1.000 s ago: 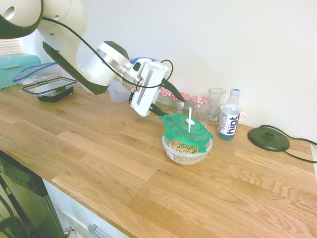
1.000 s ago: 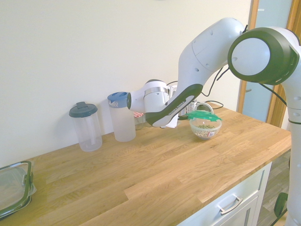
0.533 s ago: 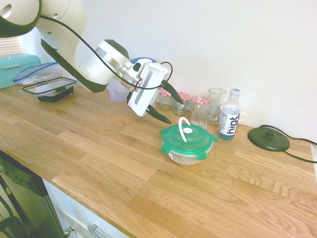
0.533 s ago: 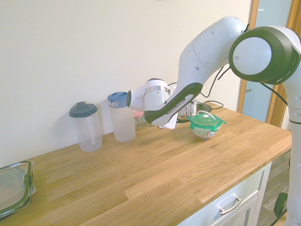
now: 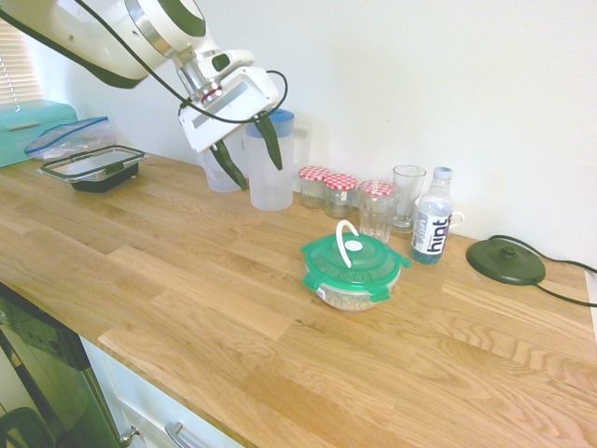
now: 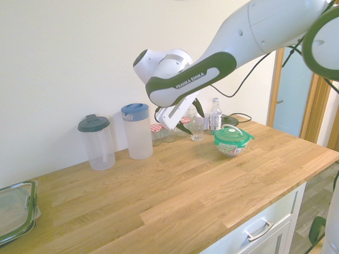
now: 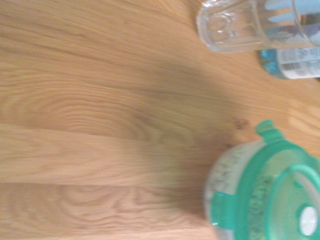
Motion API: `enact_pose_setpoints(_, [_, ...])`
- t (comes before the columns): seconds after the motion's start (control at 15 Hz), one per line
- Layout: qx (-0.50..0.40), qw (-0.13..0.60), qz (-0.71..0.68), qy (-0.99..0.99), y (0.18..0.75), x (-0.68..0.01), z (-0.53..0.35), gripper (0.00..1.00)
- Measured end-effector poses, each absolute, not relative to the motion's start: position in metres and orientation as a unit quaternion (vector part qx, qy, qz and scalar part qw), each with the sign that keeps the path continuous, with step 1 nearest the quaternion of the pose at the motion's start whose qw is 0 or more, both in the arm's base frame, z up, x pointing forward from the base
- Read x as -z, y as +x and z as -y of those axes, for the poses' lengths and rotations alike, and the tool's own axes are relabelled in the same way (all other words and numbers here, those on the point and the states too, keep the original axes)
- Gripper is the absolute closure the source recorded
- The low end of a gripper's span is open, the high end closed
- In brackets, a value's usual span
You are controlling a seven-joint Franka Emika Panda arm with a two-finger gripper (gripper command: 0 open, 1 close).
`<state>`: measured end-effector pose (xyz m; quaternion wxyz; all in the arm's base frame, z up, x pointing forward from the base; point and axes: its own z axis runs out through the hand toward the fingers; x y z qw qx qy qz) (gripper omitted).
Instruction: Cover the lid of food container
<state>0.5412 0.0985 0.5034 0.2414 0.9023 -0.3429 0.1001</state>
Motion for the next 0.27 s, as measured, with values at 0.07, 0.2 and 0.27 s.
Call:
enact_pose_setpoints(0.07, [-0.093, 0.207, 0.346, 0.910, 0.541, -0.505, -0.105, 0.00])
enact_pose_setpoints(0.2, [-0.076, 0.139, 0.352, 0.923, 0.543, -0.495, -0.111, 0.00])
enact_pose_setpoints(0.27, [-0.067, 0.105, 0.353, 0.927, 0.544, -0.487, -0.112, 0.00])
